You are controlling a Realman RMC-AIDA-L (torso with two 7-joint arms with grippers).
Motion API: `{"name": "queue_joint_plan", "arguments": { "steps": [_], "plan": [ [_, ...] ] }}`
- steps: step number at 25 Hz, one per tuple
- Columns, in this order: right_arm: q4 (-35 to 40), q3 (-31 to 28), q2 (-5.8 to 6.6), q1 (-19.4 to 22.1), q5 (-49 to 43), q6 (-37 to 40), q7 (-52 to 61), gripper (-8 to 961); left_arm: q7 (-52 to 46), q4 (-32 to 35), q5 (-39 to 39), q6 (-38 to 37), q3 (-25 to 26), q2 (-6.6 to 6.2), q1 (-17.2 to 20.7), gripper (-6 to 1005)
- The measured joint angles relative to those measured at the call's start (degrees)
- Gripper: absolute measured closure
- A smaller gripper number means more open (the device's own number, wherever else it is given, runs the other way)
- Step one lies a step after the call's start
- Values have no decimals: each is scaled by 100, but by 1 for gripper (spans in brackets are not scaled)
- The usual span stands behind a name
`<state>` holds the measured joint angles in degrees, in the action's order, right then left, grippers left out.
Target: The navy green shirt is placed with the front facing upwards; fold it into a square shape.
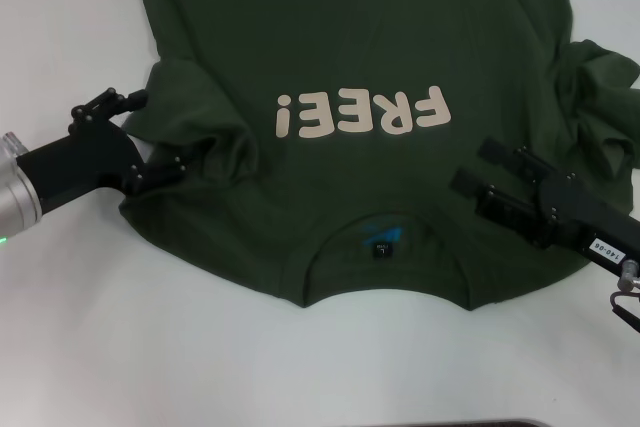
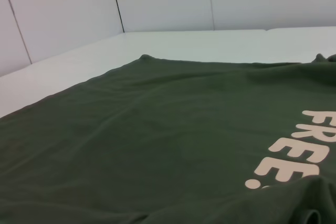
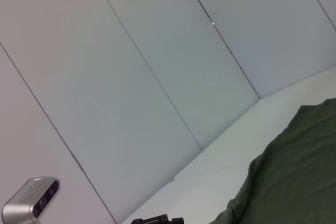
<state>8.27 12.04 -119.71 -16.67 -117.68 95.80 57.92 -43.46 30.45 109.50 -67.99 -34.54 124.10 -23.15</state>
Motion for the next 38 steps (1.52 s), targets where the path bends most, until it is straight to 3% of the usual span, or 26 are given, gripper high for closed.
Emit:
{"name": "queue_joint_plan", "arguments": {
  "steps": [19,25,38],
  "plan": [
    [-10,0,0,-16,0,0,0,41,292,23,-40,83,5,1,-73,94],
    [-10,0,0,-52,0,-1,0,42,326,-10,-44,202,9,8,-87,260],
    [-18,-9,0,-53,6,-1,0,41,239,29,-15,163,-1,-1,-130,793]
  ]
}}
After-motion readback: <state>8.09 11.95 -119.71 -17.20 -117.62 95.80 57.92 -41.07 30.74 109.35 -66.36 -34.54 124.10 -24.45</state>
